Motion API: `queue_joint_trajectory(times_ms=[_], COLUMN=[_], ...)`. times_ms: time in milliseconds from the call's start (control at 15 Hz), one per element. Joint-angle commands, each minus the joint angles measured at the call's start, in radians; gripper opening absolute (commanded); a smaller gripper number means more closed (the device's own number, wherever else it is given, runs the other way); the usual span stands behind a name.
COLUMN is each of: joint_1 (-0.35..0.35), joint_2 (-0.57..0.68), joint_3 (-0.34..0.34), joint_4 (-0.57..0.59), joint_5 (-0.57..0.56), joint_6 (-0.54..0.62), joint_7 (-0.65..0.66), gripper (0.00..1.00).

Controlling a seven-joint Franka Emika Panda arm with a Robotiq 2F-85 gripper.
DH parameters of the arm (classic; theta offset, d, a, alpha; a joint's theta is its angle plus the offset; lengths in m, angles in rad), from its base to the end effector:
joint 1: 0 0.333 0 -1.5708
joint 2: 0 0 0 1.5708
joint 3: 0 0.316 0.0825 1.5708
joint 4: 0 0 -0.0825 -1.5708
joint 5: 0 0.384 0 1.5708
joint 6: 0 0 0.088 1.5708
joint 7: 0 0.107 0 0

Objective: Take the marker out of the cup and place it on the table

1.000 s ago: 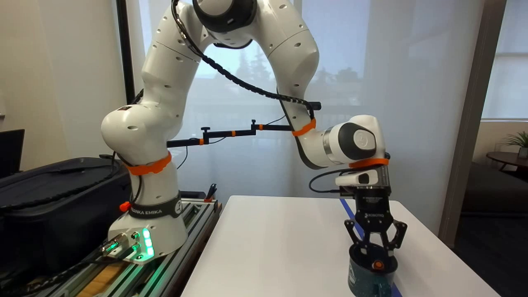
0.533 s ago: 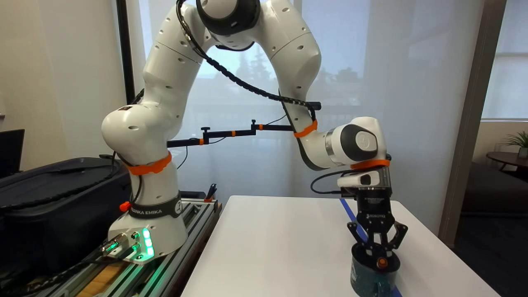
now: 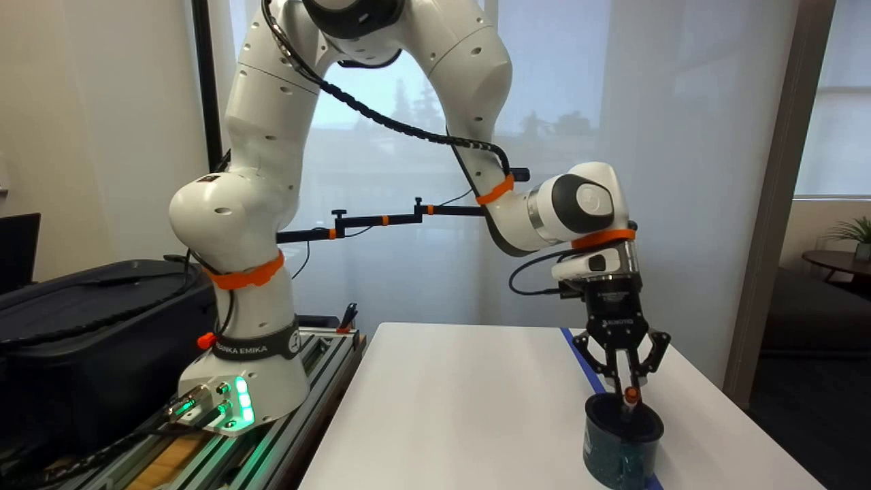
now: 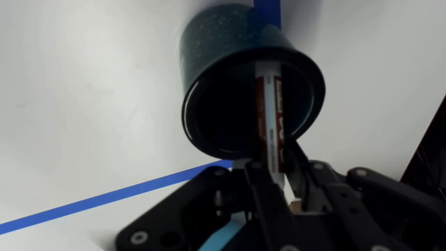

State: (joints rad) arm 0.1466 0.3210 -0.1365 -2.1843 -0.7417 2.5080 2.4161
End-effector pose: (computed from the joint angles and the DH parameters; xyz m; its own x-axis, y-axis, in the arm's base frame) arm 0.5594 0.0107 0.2405 -0.2463 -0.8847 0.3959 -0.9594 0.1645 -0.2293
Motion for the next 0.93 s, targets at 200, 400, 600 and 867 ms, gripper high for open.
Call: queue_joint_trajectory(times_ms=[200,400,600,867], joint_1=[-0.004,-0.006,-0.006,-0.011], joint_2=[-0.238,-0.301,-0.326,-0.317], joint_3=[0.041,0.089,0.141,0.188], joint_4=[-0.169,-0.231,-0.289,-0.357], joint_5=[-0.042,-0.037,-0.035,-0.017], joint_6=[-0.016,-0.011,0.004,0.033], joint_7=[0.036,0.035,0.052,0.077], gripper=[0.05,0.05,0.05,0.05])
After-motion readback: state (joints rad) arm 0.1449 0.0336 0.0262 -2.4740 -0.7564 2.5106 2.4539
